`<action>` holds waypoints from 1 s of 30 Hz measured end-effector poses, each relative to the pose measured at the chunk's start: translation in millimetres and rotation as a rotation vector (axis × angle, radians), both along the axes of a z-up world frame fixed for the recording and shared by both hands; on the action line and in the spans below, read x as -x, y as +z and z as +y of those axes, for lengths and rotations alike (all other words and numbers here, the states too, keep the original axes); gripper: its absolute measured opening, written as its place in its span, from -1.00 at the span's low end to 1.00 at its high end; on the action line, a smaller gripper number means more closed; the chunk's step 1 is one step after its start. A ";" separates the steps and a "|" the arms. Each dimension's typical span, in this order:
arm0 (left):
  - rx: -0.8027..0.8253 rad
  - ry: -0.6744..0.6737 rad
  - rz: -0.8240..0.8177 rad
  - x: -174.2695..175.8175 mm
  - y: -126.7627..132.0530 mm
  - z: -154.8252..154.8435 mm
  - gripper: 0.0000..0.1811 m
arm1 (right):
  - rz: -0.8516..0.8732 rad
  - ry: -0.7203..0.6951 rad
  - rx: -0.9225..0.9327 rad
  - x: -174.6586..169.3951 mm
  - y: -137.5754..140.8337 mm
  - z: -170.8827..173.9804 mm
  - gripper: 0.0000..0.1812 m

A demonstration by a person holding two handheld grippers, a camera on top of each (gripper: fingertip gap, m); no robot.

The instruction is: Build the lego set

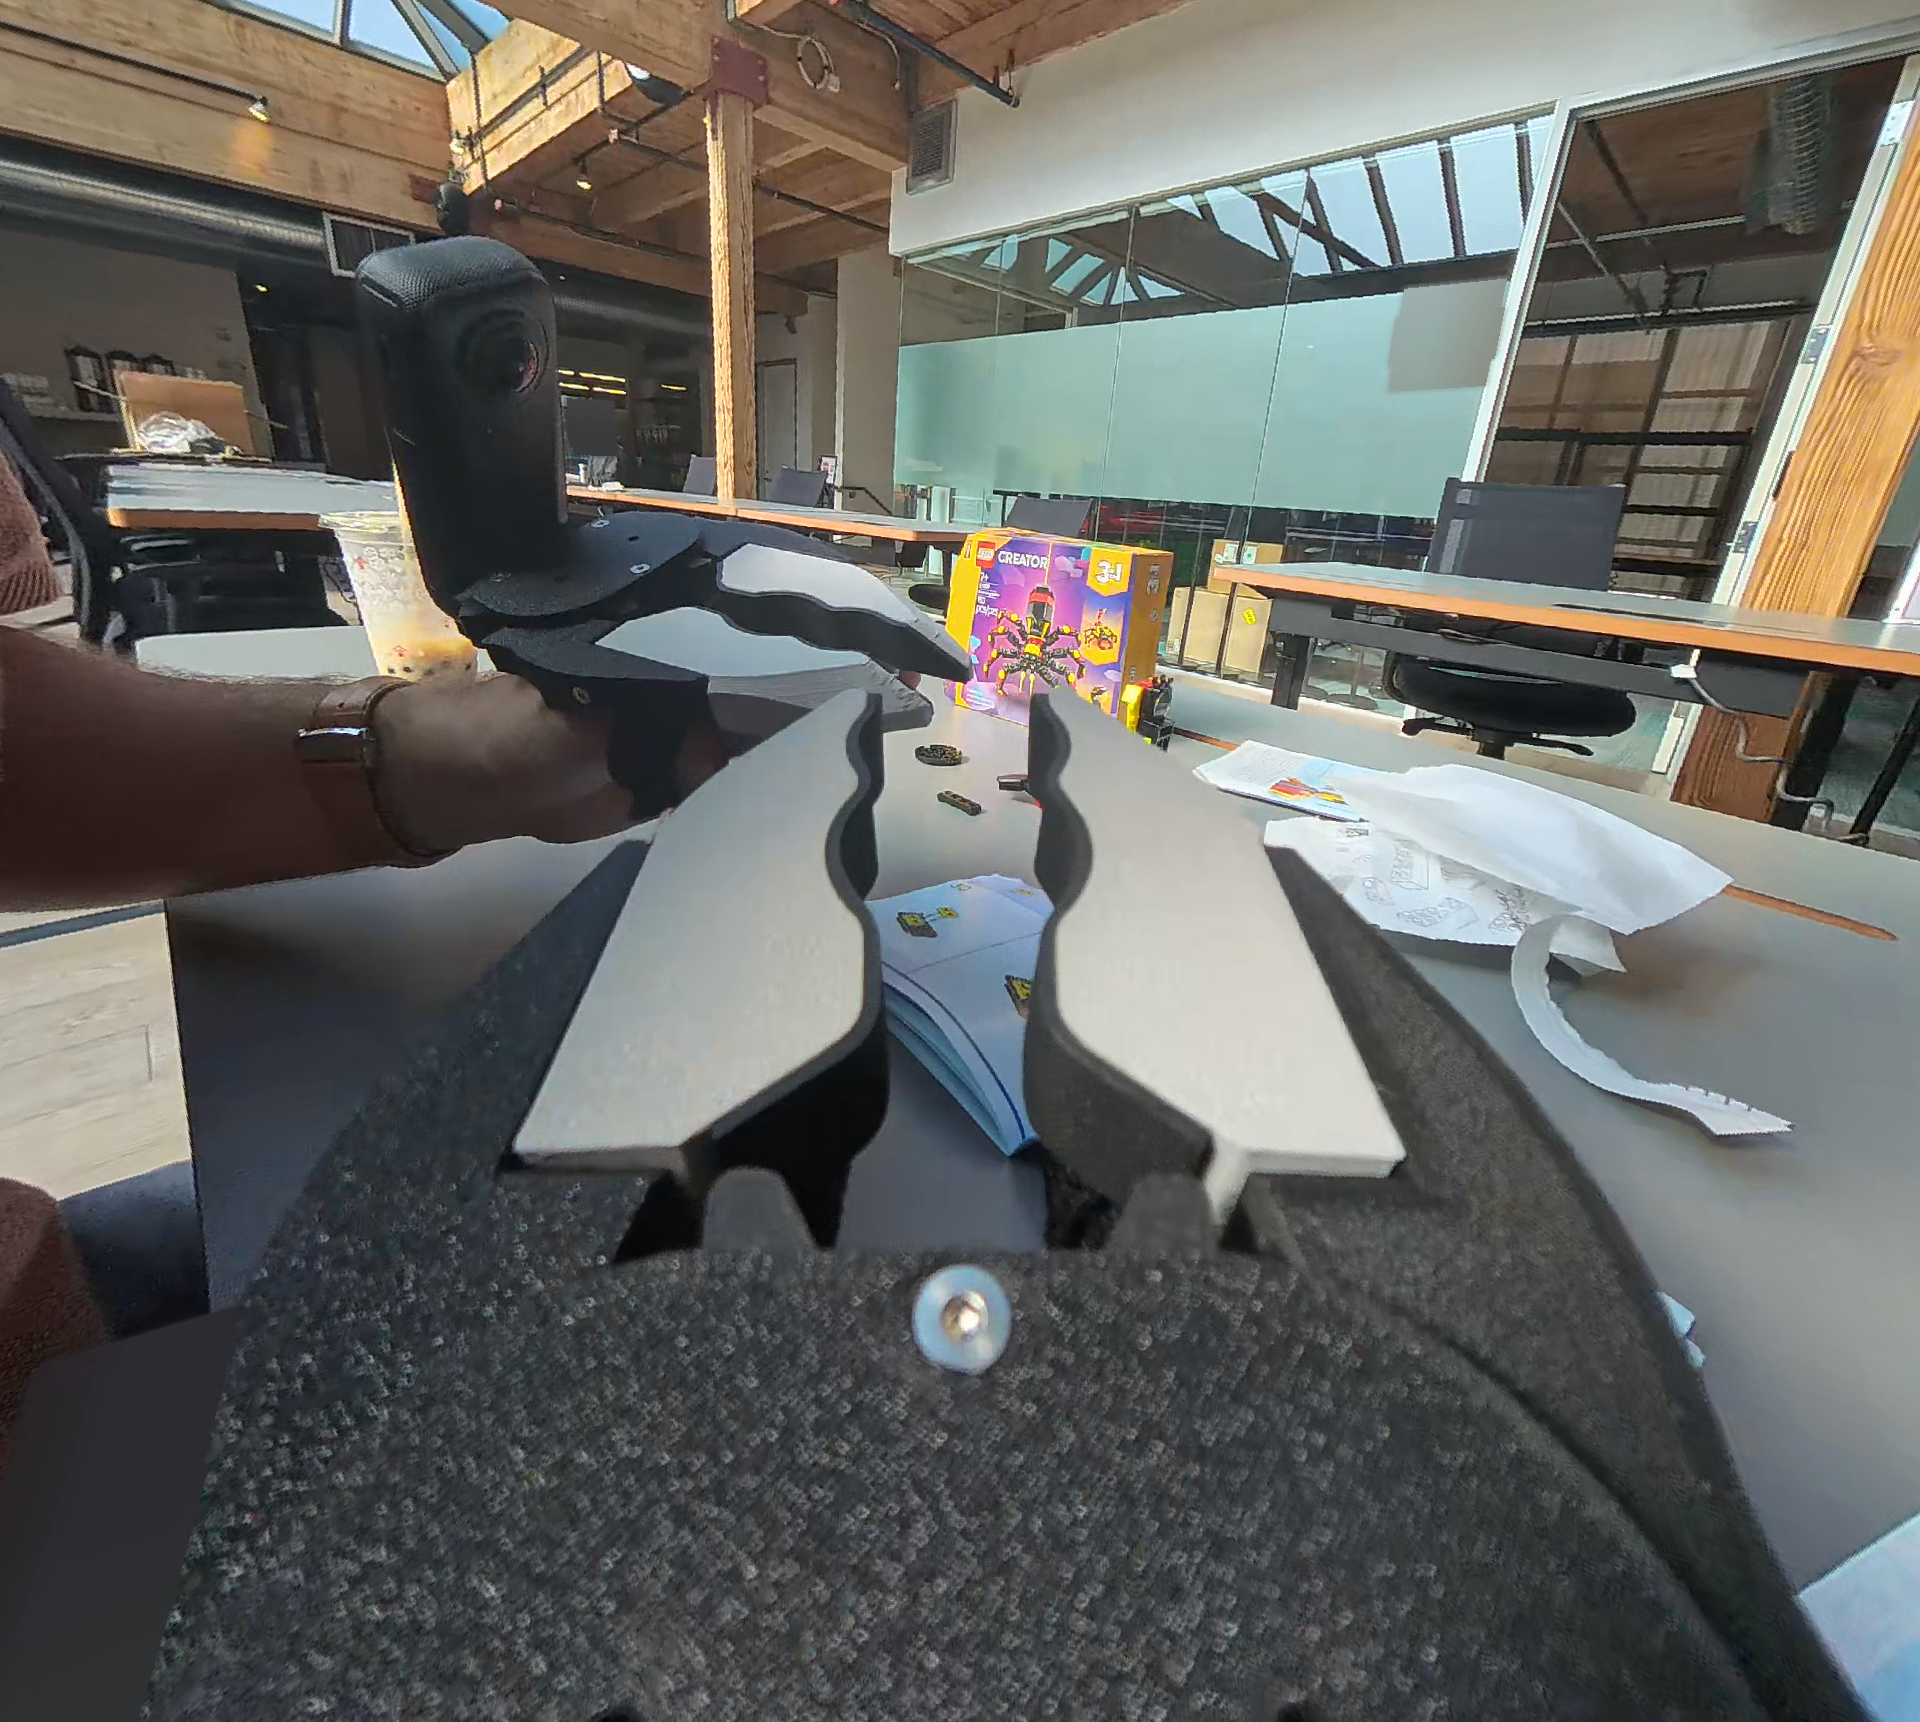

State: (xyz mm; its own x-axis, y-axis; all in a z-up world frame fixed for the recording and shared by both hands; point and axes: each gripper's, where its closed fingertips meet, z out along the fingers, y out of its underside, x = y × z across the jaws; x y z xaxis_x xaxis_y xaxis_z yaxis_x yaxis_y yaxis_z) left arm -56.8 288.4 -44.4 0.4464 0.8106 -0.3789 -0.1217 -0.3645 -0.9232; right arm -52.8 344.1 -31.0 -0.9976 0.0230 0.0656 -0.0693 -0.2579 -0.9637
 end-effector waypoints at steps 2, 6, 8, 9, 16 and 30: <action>0.005 0.004 0.006 -2.0 2.1 -1.9 -0.80 | 0.014 -0.011 -0.004 -0.7 -0.5 -0.6 -0.71; 0.031 0.063 0.047 -13.6 16.1 -17.1 -0.80 | 0.050 -0.034 -0.017 -3.0 -2.3 -1.5 -0.71; 0.029 0.144 0.075 -29.7 25.3 -37.3 -0.80 | 0.074 -0.046 -0.028 -4.8 -3.7 -2.4 -0.71; 0.025 0.189 0.083 -41.7 28.3 -49.8 -0.80 | 0.089 -0.048 -0.036 -6.5 -4.7 -3.4 -0.71; 0.085 0.564 -0.013 -156.8 0.8 -173.9 -0.92 | 0.073 0.125 -0.139 -31.3 -1.8 -51.7 -1.00; 0.071 0.608 0.036 -167.4 -6.0 -248.5 -0.90 | 0.093 0.384 -0.257 -109.3 -8.9 -180.3 -0.48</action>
